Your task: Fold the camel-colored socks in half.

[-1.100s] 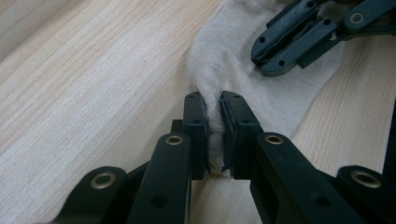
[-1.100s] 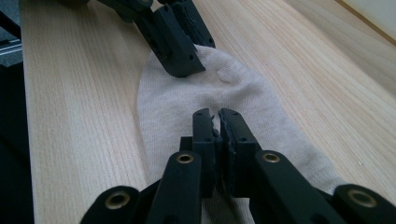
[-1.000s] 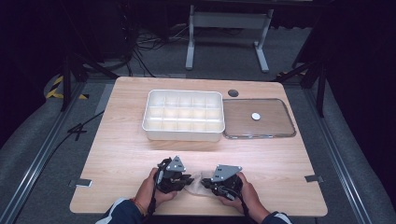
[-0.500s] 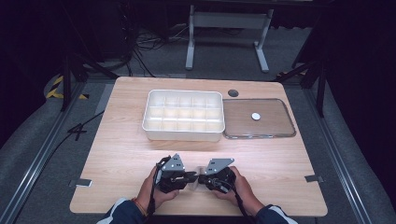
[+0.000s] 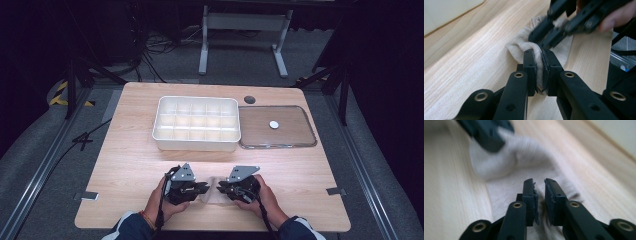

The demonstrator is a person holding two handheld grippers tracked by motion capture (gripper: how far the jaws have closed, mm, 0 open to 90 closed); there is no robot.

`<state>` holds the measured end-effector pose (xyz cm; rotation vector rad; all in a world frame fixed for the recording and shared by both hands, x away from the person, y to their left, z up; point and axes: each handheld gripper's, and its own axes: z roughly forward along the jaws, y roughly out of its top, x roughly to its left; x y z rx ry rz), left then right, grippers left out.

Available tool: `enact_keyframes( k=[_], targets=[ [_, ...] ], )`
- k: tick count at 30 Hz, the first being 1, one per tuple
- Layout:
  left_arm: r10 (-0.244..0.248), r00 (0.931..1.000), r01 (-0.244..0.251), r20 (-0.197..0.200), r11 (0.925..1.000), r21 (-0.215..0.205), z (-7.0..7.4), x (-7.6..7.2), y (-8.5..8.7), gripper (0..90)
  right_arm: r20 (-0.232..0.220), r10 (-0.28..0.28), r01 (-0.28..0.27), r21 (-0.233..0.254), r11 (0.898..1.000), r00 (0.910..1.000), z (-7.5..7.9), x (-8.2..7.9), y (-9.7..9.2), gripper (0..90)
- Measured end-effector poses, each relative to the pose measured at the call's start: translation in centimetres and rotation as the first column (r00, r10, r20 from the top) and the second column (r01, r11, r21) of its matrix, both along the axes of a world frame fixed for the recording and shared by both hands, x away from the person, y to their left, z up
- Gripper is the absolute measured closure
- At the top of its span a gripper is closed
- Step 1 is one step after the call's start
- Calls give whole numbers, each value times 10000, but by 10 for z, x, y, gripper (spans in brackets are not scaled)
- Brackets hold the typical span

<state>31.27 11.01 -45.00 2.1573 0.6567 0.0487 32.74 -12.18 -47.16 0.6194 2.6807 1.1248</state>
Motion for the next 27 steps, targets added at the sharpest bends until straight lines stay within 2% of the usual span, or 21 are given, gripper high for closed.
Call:
enact_keyframes(
  k=[2, 5, 6, 9, 11, 12, 13, 15, 16, 18, 20, 21, 22, 23, 24, 25, 27],
  targets=[
    [-110, 9999, 110, 131, 9999, 14, 0, 0, -4, 823, 84, 67, -67, 40, 10000, 9999, -2, 0, 2, 812],
    [-108, 9999, 109, 123, 9999, -55, 0, 1, -9, 823, 138, -60, 57, 169, 9998, 9999, -4, 2, 3, 817],
    [-119, 9998, 118, 188, 9999, 51, 0, 2, -11, 823, 182, -76, 72, 229, 9997, 9998, -5, 2, 4, 817],
    [-100, 9999, 98, 123, 9998, 151, -3, 4, -15, 824, 202, -83, 75, 408, 9991, 9998, -5, 2, 4, 752],
    [-166, 9996, 159, 225, 9995, 287, -3, 5, -13, 823, 193, -8, -2, 502, 9987, 9998, -3, 2, 0, 723],
    [-43, 9998, 39, 209, 9998, 209, -1, 5, -11, 824, 398, -32, 4, 701, 9975, 9992, 6, 0, -8, 719],
    [-43, 9998, 39, 209, 9998, 209, -1, 5, -11, 823, 398, -32, 4, 701, 9975, 9992, 6, 0, -8, 719],
    [89, 9999, -91, 147, 9999, 133, 0, 5, -8, 824, 499, -56, 13, 840, 9965, 9987, 15, -3, -20, 714],
    [62, 9999, -64, 141, 9999, 113, -1, 5, -7, 824, 820, -94, 42, 630, 9980, 9966, 19, -6, -28, 705],
    [71, 9999, -73, 141, 9999, 105, -1, 6, -7, 823, 974, -415, 374, 429, 9984, 9944, 23, -7, -45, 676],
    [49, 9999, -51, 161, 9999, 93, 0, 6, -9, 823, 745, -821, 785, 494, 9957, 9938, 21, -5, -60, 643],
    [46, 9999, -46, 108, 10000, 15, -1, 6, -10, 822, 478, -950, 919, 634, 9937, 9943, 19, -3, -66, 639],
    [46, 9999, -46, 108, 10000, 15, -1, 6, -10, 822, 478, -950, 919, 634, 9937, 9943, 19, -3, -66, 639],
    [18, 10000, -19, 84, 10000, 37, 0, 7, -11, 822, 108, -1048, 1041, 542, 9931, 9944, 13, 1, -72, 638],
    [-9, 10000, 8, 82, 10000, 42, 0, 7, -12, 822, -30, -1032, 1032, 432, 9937, 9947, 11, 1, -71, 638],
    [-9, 10000, 8, 82, 10000, 42, 0, 7, -12, 822, -30, -1032, 1032, 432, 9937, 9947, 11, 1, -71, 638],
    [-52, 9999, 51, 106, 10000, 81, 3, 8, -14, 822, -98, -1007, 1007, 65, 9949, 9949, 4, 4, -69, 648]
  ],
)
